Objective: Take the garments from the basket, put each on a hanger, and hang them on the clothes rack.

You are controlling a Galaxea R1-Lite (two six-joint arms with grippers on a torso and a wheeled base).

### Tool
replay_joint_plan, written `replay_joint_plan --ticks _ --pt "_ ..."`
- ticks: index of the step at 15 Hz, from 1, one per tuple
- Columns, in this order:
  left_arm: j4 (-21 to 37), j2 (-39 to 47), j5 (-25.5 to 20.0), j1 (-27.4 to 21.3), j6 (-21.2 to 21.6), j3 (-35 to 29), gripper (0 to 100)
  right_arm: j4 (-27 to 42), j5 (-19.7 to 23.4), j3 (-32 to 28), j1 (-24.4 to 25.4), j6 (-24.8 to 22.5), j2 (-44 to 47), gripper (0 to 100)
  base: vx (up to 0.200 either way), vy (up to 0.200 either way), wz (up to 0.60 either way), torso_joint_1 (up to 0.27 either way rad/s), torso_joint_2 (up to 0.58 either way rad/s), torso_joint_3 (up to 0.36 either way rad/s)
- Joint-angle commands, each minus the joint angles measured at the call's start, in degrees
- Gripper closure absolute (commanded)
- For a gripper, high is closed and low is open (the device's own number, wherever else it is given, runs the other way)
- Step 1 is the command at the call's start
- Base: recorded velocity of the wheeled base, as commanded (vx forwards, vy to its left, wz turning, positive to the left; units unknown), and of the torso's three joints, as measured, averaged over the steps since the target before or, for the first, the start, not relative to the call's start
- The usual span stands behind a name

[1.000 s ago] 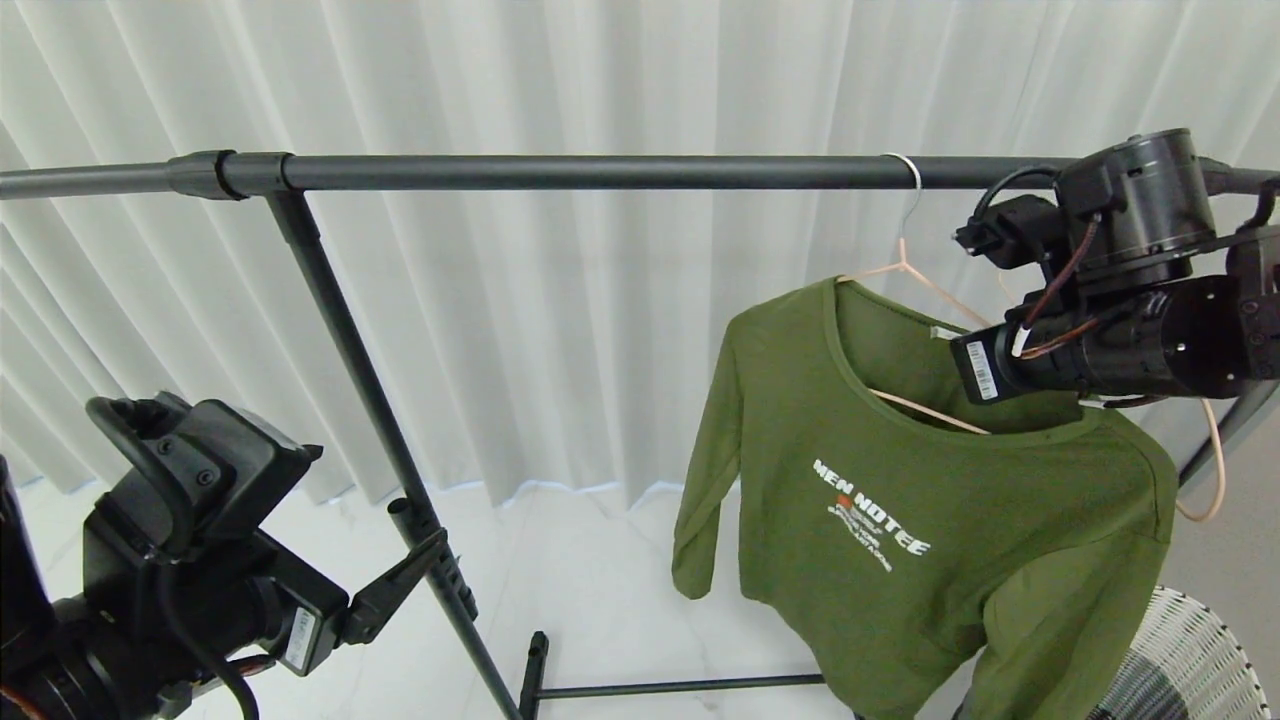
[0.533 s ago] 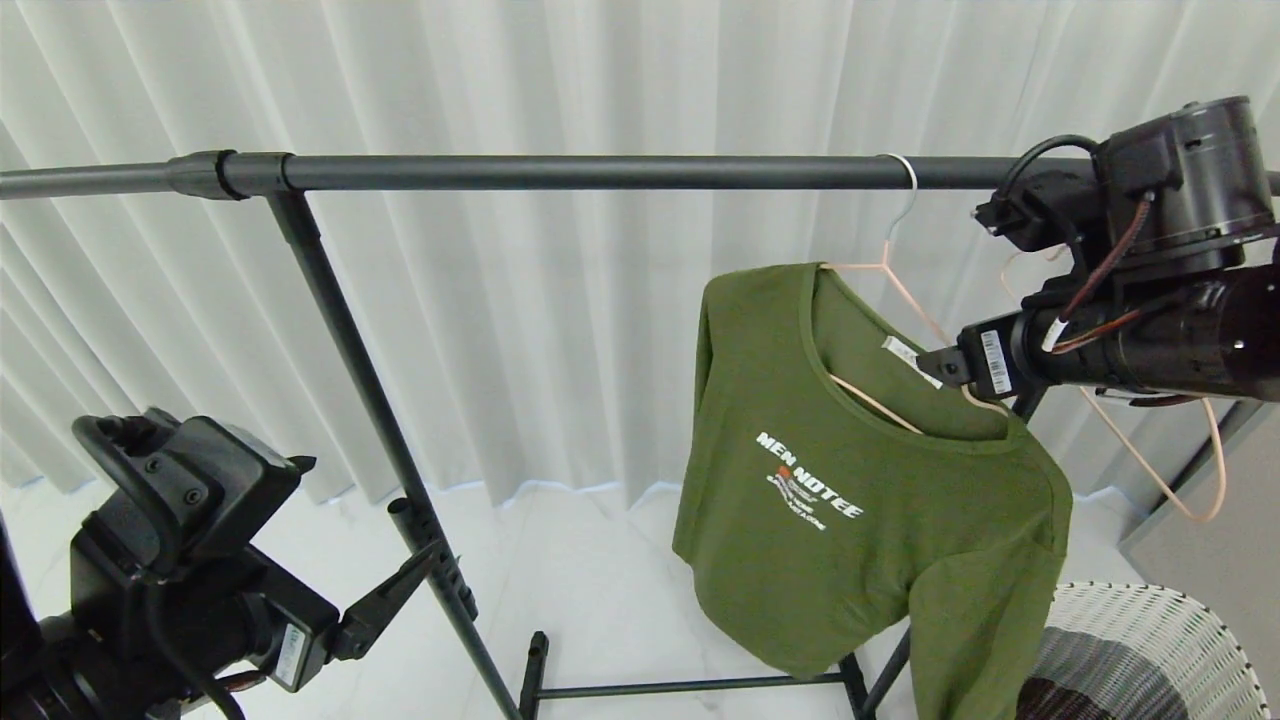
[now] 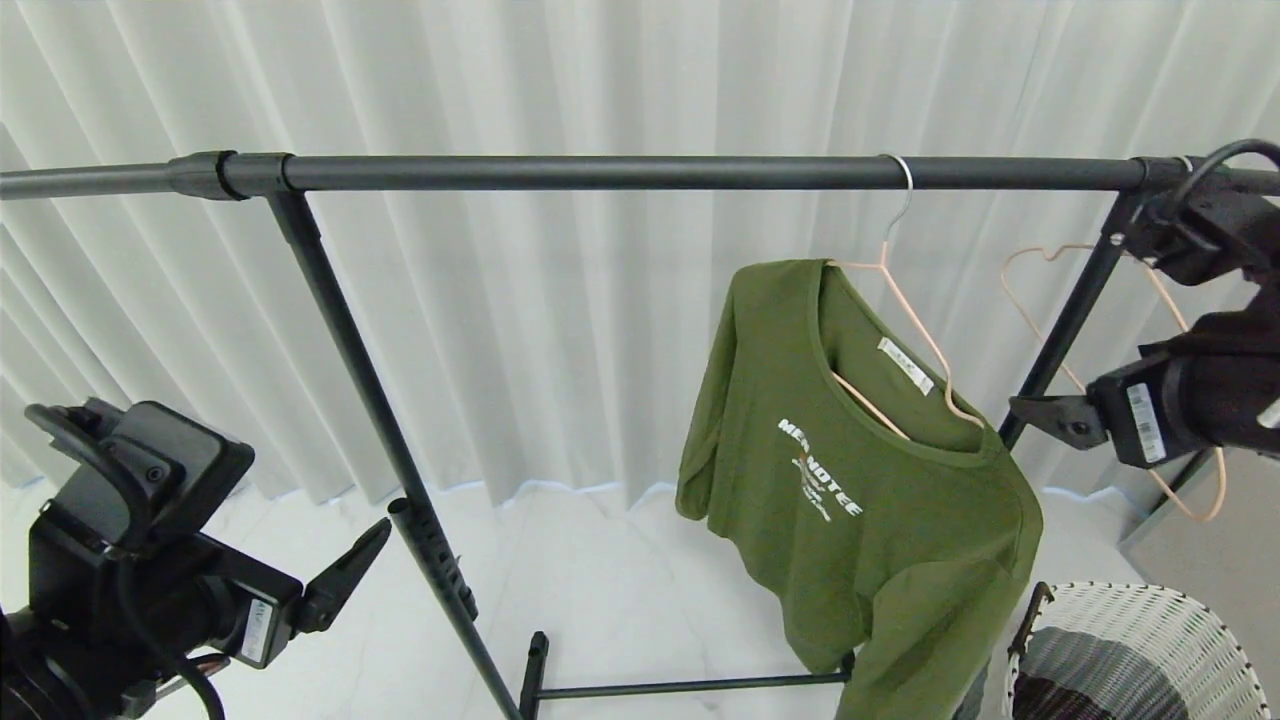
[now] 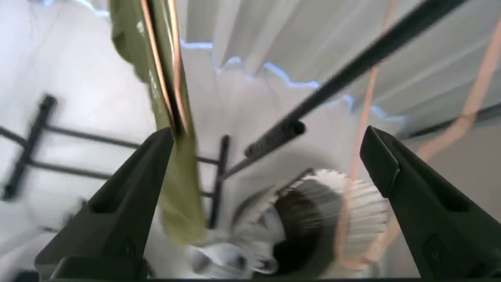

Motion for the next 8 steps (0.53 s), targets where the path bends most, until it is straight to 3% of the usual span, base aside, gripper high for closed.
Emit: replay_joint_plan --ticks 1,3,8 --pt "0.0 -1.1 0.2 2.0 0.0 0.1 0 -0.1 0.0 7.4 -0.1 -6.1 -9.4 0 -0.200 0.000 0.00 -0.002 0.00 0.002" --pt "0.0 -2.0 0.2 4.2 0.1 0.4 0 -0.4 -0.1 13.8 -2.2 -11.5 -15.2 0 -0.200 0.000 0.00 0.010 0.00 0.000" --pt "0.0 -6.2 0.2 4.9 0.4 4.8 0 -0.4 -0.1 24.3 -10.0 -16.5 -24.7 0 -0.200 0.000 0.00 -0.002 0.00 0.005"
